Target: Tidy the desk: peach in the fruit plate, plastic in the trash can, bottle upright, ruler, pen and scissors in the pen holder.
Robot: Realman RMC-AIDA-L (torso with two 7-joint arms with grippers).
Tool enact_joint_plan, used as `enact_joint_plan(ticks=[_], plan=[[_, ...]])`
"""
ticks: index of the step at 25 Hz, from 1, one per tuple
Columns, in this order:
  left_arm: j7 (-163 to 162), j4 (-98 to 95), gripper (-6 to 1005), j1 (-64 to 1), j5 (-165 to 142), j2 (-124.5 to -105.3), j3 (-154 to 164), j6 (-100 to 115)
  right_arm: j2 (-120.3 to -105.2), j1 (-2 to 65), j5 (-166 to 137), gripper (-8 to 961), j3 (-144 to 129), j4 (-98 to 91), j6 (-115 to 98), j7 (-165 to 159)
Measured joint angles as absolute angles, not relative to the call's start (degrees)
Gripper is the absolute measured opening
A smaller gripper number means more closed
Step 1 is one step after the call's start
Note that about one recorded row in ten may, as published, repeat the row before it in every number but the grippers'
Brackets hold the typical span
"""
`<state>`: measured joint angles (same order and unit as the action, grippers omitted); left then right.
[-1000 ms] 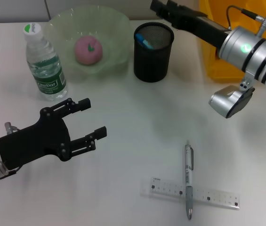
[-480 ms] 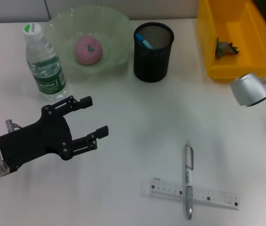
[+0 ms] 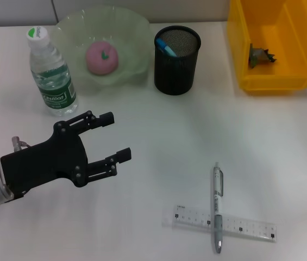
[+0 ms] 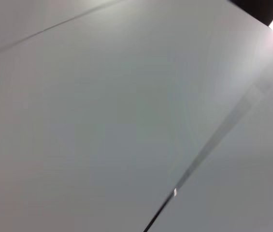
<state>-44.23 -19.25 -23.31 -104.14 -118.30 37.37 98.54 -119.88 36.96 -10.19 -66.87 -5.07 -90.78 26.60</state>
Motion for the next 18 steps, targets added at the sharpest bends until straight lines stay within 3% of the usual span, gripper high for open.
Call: enact_joint_plan(ticks=[12, 18], plan=[[-45.3, -18.8, 775, -22.8, -104.0, -118.30, 37.2, 100.5, -119.41, 35.5, -11.1, 738, -71.5, -7.2, -88.1, -26.4], [-45.7, -18.7, 775, -22.8, -104.3, -118.28, 37.4, 100.8, -117.79, 31.5, -23.5, 738, -74.8, -13.6, -84.4, -50.6]])
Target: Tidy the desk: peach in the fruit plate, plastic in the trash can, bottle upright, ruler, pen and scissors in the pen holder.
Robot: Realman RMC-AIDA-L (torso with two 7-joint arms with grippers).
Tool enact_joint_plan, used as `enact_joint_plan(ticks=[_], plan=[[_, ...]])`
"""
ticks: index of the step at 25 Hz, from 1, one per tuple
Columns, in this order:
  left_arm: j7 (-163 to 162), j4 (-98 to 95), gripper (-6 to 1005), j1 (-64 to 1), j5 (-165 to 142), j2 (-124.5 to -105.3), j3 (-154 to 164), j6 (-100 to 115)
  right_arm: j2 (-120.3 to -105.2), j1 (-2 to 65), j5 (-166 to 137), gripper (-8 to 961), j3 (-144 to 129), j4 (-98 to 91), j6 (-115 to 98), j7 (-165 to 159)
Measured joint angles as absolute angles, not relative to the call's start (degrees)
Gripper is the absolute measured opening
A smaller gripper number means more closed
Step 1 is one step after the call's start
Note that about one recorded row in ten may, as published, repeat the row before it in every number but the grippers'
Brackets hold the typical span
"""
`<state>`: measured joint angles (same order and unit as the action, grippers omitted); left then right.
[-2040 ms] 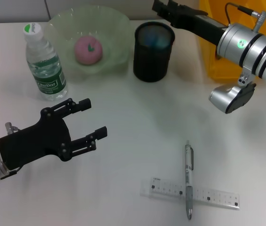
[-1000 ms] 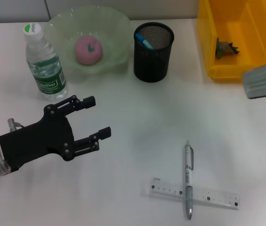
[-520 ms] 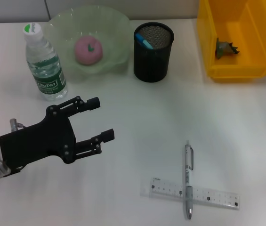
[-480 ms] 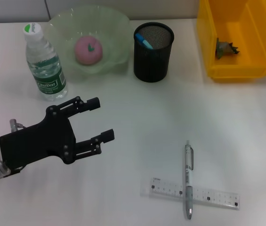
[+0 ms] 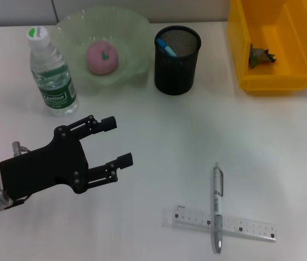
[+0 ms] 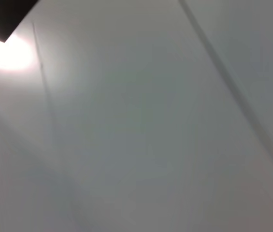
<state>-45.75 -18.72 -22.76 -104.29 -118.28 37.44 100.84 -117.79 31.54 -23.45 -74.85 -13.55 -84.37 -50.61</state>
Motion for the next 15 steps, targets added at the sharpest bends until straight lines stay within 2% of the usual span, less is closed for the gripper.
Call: enact_joint_plan(ticks=[1, 2, 3, 6, 7, 8, 12, 15], plan=[[-45.7, -18.7, 775, -22.8, -104.3, -118.28, 37.4, 100.8, -117.18, 30.7, -27.2, 738, -74.7, -15.0, -83.9, -54.5], [-47.4, -18.9, 775, -22.8, -104.4, -118.18, 37.5, 100.8, -115.95, 29.7, -33.8, 738, -74.6, -17.0, -83.5, -60.4], [-47.7, -19.1, 775, -22.8, -104.4, -118.14, 37.5, 100.8, -115.95, 29.7, -33.8, 738, -74.6, -17.0, -83.5, -60.4], [-48.3, -19.3, 775, -22.8, -104.4, -118.08, 37.5, 100.7, -113.98, 29.0, -42.1, 737, -74.3, -18.3, -83.5, -66.1], [-50.0, -19.7, 775, -23.2, -104.4, -117.99, 37.4, 100.5, -112.37, 28.8, -47.4, 737, -73.9, -18.8, -83.9, -70.1], [-50.5, -20.0, 775, -23.3, -104.4, -117.98, 37.4, 100.4, -112.37, 28.8, -47.4, 737, -73.9, -18.8, -83.9, -70.1], [-53.2, -21.2, 775, -23.7, -104.4, -117.94, 37.5, 99.7, -109.57, 28.7, -58.2, 737, -72.5, -19.5, -86.2, -74.4], [-54.3, -21.4, 775, -23.8, -104.5, -117.94, 37.6, 99.6, -109.12, 28.6, -63.2, 737, -70.0, -19.7, -87.9, -74.9]])
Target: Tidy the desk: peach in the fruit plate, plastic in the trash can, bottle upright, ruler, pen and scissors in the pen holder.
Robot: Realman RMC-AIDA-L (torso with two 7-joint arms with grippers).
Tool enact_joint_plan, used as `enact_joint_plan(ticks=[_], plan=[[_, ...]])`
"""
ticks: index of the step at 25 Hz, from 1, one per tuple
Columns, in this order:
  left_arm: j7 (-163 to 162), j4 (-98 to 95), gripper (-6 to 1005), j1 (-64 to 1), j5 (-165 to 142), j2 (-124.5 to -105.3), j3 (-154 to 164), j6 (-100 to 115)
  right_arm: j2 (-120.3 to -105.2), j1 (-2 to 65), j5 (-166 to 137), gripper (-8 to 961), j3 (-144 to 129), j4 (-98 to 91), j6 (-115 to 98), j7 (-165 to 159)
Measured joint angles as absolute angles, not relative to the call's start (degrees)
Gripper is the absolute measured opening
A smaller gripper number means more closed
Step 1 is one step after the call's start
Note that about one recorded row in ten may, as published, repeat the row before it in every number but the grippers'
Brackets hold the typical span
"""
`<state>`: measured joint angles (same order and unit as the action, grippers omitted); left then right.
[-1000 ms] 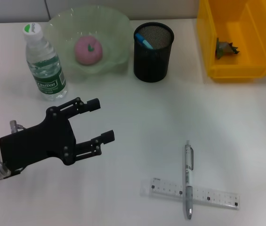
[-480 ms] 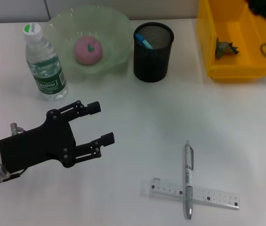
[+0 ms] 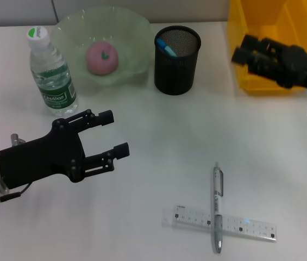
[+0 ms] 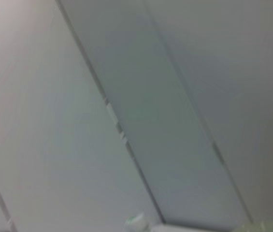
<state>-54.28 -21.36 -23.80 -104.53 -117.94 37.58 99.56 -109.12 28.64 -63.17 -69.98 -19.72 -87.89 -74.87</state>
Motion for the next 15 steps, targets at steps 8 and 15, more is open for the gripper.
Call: enact_joint_plan(ticks=[8, 15], plan=[[-54.9, -21.6, 775, -23.9, -105.7, -117.95, 37.7, 99.9, -108.90, 28.1, -81.6, 737, -63.0, -27.6, -93.5, -82.1], [-56.8, -22.7, 775, -25.1, -109.0, -116.82, 38.6, 101.4, -109.98, 29.9, -97.9, 737, -59.4, -37.9, -97.6, -92.2]])
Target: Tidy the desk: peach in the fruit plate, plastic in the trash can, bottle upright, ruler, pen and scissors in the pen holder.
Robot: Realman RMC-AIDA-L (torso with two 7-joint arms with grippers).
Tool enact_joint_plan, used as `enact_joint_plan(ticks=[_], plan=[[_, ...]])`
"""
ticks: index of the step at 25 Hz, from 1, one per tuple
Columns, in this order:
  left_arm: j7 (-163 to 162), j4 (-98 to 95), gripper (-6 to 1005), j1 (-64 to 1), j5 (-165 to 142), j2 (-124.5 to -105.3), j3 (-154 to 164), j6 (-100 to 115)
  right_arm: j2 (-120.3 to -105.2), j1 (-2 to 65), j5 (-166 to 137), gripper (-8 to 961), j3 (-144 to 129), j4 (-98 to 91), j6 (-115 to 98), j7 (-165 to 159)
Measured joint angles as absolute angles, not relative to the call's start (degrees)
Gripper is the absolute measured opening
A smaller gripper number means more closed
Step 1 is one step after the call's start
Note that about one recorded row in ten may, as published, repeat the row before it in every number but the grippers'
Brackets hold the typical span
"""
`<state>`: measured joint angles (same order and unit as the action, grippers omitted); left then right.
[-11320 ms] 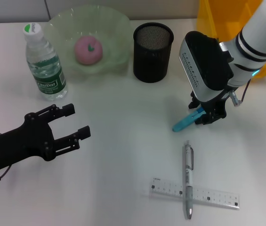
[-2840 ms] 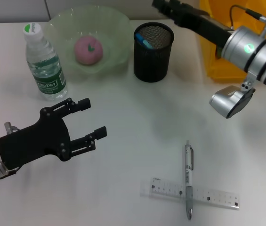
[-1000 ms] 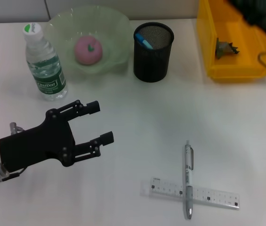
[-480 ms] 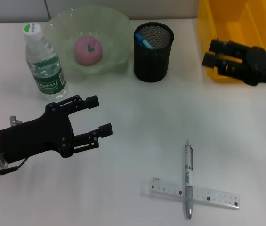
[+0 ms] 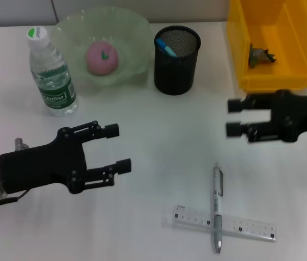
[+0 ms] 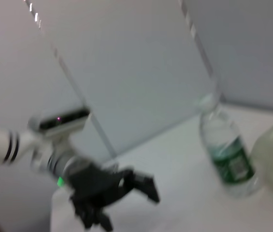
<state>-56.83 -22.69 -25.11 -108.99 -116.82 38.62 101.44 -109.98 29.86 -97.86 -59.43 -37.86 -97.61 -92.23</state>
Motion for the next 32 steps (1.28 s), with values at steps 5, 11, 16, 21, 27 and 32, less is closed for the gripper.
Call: enact_joint_plan(ticks=[5, 11, 16, 21, 27, 32], plan=[[-59.1, -23.9, 775, -25.5, -111.0, -115.64, 39.0, 102.3, -112.58, 32.1, -108.1, 736, -59.6, -45.7, -99.4, -98.2], [-59.5, -24.5, 774, -25.4, -112.8, -114.67, 39.1, 104.0, -118.18, 34.9, -122.1, 736, -60.2, -58.8, -102.8, -105.2], [-59.2, -24.5, 774, -25.5, -113.4, -114.56, 39.1, 103.8, -119.30, 37.4, -125.7, 736, -68.8, -62.0, -102.2, -109.1], [-59.5, -25.3, 774, -25.6, -114.1, -114.81, 39.1, 103.7, -119.30, 39.3, -127.0, 736, -75.7, -62.2, -99.5, -109.9], [-59.6, -25.4, 774, -25.3, -114.2, -114.77, 38.9, 103.7, -119.22, 40.6, -127.4, 736, -78.3, -62.2, -98.3, -107.0], [-59.6, -25.4, 774, -25.2, -114.2, -114.78, 39.0, 103.7, -119.15, 41.5, -128.3, 735, -80.8, -62.6, -98.2, -106.4]])
